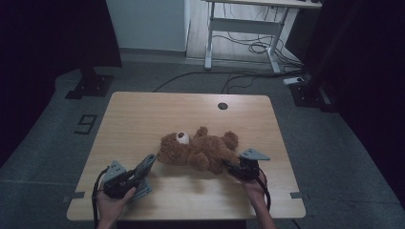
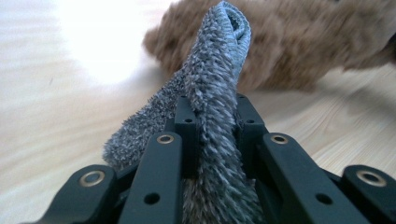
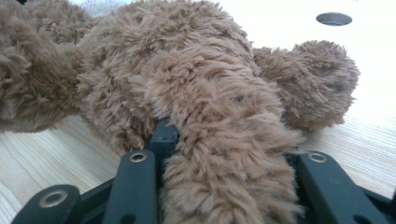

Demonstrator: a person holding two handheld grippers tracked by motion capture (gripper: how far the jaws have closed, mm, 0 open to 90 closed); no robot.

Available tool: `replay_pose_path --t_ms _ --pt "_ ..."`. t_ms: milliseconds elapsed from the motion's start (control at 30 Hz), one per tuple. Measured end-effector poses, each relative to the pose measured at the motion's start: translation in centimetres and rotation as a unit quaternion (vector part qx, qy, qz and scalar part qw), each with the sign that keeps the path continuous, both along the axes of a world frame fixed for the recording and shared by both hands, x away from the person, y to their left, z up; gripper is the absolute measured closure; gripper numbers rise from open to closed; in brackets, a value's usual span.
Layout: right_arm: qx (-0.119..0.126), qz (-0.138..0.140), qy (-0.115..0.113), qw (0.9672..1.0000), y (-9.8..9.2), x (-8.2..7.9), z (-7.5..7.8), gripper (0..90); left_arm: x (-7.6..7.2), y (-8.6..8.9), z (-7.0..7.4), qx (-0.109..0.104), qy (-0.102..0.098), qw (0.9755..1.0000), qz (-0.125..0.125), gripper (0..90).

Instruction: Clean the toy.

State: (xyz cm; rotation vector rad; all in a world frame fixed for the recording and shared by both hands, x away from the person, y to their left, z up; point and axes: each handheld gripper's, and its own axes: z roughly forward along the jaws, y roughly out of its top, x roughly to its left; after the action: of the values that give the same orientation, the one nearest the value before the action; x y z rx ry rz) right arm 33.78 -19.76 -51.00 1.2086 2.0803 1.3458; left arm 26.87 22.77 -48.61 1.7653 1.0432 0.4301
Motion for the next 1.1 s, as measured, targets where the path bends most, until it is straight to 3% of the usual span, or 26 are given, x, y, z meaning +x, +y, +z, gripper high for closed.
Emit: replay_pose_path --t_ms 100,300,333,367,500,667,733,800,900,1100 --pt "-0.003 0.003 0.000 1.0000 -0.1 0.0 0.0 57.4 0.8 -1.2 1.9 -0.016 -0.019 0.9996 -0.012 75.6" --pt "-0.005 0.006 -0.001 1.0000 -0.1 0.0 0.0 56.9 2.4 -3.5 4.0 -0.020 -0.035 0.9987 -0.032 75.6" --pt "-0.005 0.007 -0.001 1.0000 -0.1 0.0 0.0 56.9 3.2 -4.8 4.6 -0.016 -0.036 0.9983 -0.044 75.6" --pt "-0.005 0.007 -0.001 1.0000 -0.1 0.0 0.0 56.9 3.2 -4.8 4.6 -0.016 -0.036 0.9983 -0.044 75.6" --pt "-0.004 0.007 0.000 1.0000 -0.1 0.0 0.0 56.9 5.7 -8.7 4.7 -0.004 -0.017 0.9972 -0.073 75.6" --pt "-0.003 0.006 0.000 1.0000 -0.1 0.0 -0.1 56.8 7.7 -12.2 2.9 0.048 0.009 0.9945 -0.093 75.6" --pt "-0.003 0.008 0.000 1.0000 -0.1 0.0 -0.1 56.6 8.2 -12.6 1.8 0.058 0.017 0.9941 -0.091 76.7" --pt "-0.004 0.012 0.001 0.9999 -0.1 0.0 -0.1 56.4 8.2 -12.2 1.0 0.046 0.021 0.9947 -0.089 77.4" --pt "-0.004 0.019 0.002 0.9998 -0.2 0.1 -0.2 56.3 7.8 -11.4 0.8 0.034 0.015 0.9954 -0.088 77.4" --pt "0.008 0.026 0.012 0.9996 -0.6 0.2 -0.4 56.1 6.8 -9.1 1.0 0.042 0.012 0.9959 -0.080 77.1"
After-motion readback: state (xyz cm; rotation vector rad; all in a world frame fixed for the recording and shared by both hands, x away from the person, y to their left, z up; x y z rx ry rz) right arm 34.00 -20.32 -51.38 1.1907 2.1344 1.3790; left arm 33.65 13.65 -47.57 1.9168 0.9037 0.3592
